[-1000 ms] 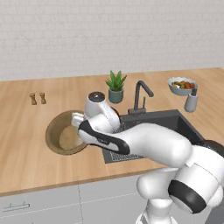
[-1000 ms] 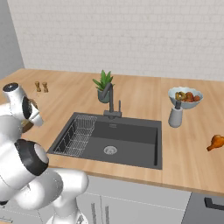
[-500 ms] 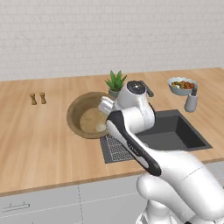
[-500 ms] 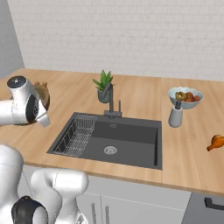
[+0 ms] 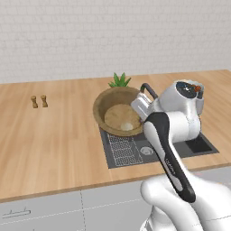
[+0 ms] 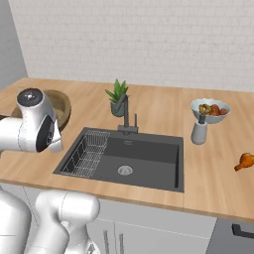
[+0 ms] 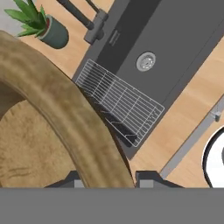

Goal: Pick the garlic from the sink and place it in the bowl. Then pick the bowl and place it in the microwave. Then close the microwave door and press the start button.

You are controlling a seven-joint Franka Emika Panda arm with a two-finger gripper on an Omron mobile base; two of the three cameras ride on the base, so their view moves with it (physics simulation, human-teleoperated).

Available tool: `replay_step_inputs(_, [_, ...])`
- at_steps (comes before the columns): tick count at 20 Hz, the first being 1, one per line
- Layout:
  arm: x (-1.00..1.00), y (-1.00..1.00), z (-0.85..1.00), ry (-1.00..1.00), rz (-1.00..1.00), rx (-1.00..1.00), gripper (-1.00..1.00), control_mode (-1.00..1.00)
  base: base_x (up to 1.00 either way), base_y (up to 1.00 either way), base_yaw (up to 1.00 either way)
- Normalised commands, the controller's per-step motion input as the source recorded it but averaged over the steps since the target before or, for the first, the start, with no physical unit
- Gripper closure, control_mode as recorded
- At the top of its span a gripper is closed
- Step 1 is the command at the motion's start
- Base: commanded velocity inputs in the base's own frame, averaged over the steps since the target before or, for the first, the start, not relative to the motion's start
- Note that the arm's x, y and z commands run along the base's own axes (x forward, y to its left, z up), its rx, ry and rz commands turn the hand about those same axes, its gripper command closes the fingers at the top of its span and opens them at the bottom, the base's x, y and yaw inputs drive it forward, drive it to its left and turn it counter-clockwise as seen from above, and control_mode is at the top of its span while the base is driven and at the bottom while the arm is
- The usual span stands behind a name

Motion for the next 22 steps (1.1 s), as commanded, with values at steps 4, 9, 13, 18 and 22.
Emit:
replay_step_inputs(4, [-0.02,-0.17,0.11,0.12,-0.01,0.02,1.00,-1.00,0.00,0.00,0.00])
replay_step_inputs(9, [0.00,-0.04,0.01,0.24,0.00,0.00,1.00,-1.00,0.00,0.00,0.00])
replay_step_inputs(13, [0.00,-0.01,0.00,0.37,0.00,0.02,1.00,-1.00,0.00,0.00,0.00])
replay_step_inputs(18, [-0.18,-0.01,0.00,0.19,0.00,0.02,1.00,-1.00,0.00,0.00,0.00])
replay_step_inputs(22, [-0.30,0.00,-0.04,-0.06,0.00,0.00,1.00,1.00,-0.49,-0.01,-0.02])
